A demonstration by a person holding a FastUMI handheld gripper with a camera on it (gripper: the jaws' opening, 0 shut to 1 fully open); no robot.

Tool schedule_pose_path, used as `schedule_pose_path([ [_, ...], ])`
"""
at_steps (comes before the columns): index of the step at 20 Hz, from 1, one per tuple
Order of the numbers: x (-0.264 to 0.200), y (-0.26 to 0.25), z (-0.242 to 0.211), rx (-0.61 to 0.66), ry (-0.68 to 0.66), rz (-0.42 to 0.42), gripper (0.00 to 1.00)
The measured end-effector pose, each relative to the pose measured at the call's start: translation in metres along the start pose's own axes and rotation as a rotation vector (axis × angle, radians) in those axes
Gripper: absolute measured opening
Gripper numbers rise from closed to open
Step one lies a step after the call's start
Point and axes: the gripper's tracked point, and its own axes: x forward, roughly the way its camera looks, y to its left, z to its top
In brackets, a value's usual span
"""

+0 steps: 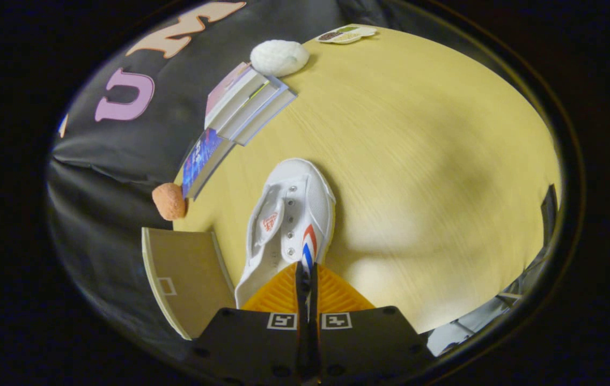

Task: Open the storage box then place both shoes into the box .Put the left shoe in first, then the right shoe, with the right side of both shoes facing outward in a uniform manner.

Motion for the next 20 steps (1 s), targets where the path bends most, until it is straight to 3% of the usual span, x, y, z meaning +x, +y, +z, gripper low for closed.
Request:
schedule_pose_path([
  [4,-0.012,0.035,-0.016,0.089,0.027,0.103,0.02],
  [9,-0.033,0.083,-0.032,0.075,0.024,0.198,0.02],
  [20,-0.079,0.241,-0.078,-0.138,0.016,0.397,0.02],
])
